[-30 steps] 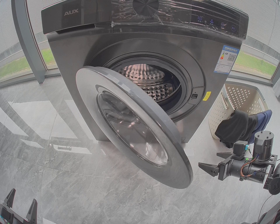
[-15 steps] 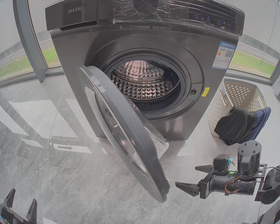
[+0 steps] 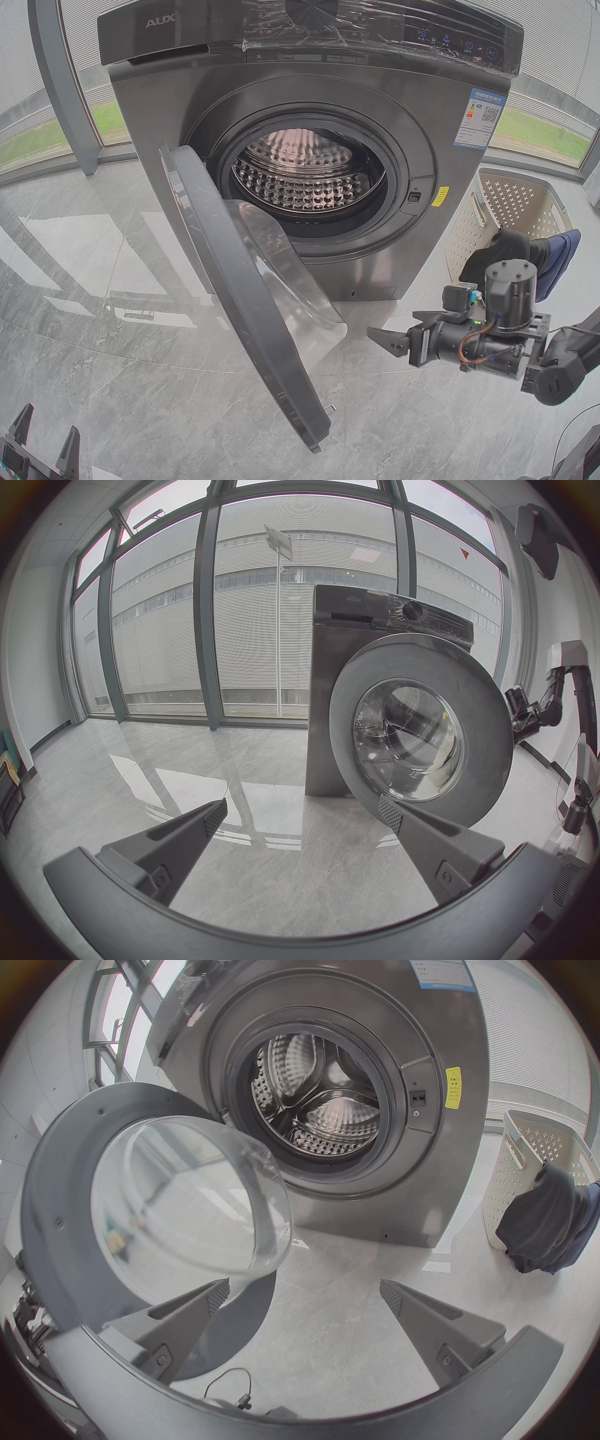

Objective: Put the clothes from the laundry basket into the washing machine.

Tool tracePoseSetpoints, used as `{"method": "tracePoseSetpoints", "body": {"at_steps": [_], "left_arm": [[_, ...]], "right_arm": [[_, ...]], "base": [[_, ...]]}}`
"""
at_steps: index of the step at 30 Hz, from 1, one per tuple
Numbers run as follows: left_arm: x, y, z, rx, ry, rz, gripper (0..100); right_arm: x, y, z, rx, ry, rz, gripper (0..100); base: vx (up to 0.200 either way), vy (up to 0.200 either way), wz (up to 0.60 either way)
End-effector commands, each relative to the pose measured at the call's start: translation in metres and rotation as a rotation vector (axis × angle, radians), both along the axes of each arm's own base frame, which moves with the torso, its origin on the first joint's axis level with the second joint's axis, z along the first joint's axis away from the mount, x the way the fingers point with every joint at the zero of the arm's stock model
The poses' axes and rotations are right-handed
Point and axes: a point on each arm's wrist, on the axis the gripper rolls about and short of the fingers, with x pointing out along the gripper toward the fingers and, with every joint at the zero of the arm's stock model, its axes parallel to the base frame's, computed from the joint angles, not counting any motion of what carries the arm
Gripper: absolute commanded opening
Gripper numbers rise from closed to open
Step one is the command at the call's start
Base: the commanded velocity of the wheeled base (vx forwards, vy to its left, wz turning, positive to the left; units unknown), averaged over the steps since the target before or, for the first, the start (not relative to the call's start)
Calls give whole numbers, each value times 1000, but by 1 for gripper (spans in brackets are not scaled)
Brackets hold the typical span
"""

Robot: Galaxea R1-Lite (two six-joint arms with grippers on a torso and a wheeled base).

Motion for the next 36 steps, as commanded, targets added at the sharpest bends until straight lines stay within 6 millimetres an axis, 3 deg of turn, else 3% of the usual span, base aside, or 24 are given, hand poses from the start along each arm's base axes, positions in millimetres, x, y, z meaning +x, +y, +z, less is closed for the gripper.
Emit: {"method": "tracePoseSetpoints", "body": {"at_steps": [1,7,17,24,36], "left_arm": [[0,0,-4,0,6,-2,100],[0,0,-4,0,6,-2,100],[0,0,-4,0,6,-3,100],[1,0,-4,0,8,-3,100],[1,0,-4,0,8,-2,100]], "right_arm": [[39,17,-16,-14,18,-47,100],[49,27,-19,-12,8,-43,100],[20,59,-18,-1,15,49,100],[33,53,-11,47,-14,7,100],[48,84,-35,29,12,42,100]], "base": [[0,0,0],[0,0,0],[0,0,0],[0,0,0],[-150,0,0]]}}
